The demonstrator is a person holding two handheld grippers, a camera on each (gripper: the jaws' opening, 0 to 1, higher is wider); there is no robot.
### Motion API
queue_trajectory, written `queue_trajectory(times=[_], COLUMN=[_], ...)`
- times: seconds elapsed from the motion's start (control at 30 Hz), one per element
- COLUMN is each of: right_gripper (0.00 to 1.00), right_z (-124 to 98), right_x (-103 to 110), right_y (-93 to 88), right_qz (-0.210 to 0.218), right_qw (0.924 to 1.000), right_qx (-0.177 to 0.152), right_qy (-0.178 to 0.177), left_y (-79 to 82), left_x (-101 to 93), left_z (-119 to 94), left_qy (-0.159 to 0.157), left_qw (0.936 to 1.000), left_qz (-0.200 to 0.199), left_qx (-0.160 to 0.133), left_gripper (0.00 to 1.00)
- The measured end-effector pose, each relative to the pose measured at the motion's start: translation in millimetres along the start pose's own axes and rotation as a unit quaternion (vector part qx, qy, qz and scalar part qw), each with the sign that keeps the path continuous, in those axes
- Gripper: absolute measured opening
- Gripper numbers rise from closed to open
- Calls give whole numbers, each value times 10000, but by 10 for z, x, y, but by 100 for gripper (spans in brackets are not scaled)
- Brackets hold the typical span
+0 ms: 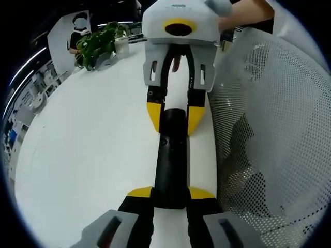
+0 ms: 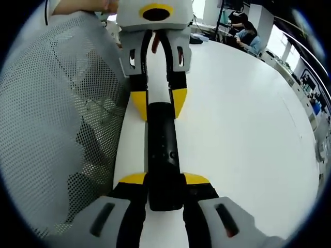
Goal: Press the specified remote control buttons in sequence, fully releasing each button before pressing the next.
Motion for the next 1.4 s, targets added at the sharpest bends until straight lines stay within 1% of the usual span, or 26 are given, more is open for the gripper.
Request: queue_trajectory(times=[0.13,0.27,0.4,0.57,0.63,0.73,0.77,0.8,0.83,0.93,1.1,1.23,1.3,1.4], right_gripper=[25,24,24,23,22,17,10,6,5,4,0,0,0,0], right_z=[-57,-128,-141,-147,-159,-185,-198,-206,-212,-228,-236,-248,-249,-254], right_x=[0,-6,-7,-3,5,21,17,10,1,-45,-37,-15,-10,3], right_y=[-26,-50,-74,-74,-72,-67,-70,-77,-87,-124,-173,-183,-185,-187], right_qz=[46,81,90,109,82,118,96,62,42,166,177,-70,-42,-149], right_qw=[10000,9999,9998,9997,9997,9998,9998,9997,9997,9996,9993,9991,9990,9986], right_qx=[-26,-54,-29,-5,10,-38,-52,-42,-44,-42,32,160,214,287], right_qy=[-68,-122,-182,-226,-222,-178,-195,-211,-221,-234,-314,-390,-395,-429], left_y=[-25,-31,-40,-44,-40,-41,-41,-41,-40,-41,-44,-54,-55,-52], left_x=[12,-1,2,-4,-3,3,1,-2,-3,8,8,14,15,18], left_z=[4,2,2,-6,-2,3,4,4,4,13,13,9,7,7], left_qy=[-19,-11,6,2,-13,-15,-15,-13,-15,-35,-44,-70,-79,-83], left_qw=[10000,10000,10000,9999,9999,9998,9998,9998,9998,9998,9996,9993,9992,9994], left_qz=[-77,-59,-69,-51,-42,-36,-31,-15,-15,18,1,-4,-8,8], left_qx=[-41,-51,-46,-123,-148,-178,-189,-207,-216,-218,-280,-369,-387,-346], left_gripper=[23,23,23,23,23,24,24,24,24,24,24,24,24,24])
Point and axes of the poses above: the point that each gripper's makers call its tool centre point, and the gripper's own axes: z roughly forward along the fingers, x roughly to its left, y roughly out of its top, the point moved 5 cm from there along -z, roughly backward along the fingers, and after that the axes turned 9 degrees about -y, right-handed, at the moved point
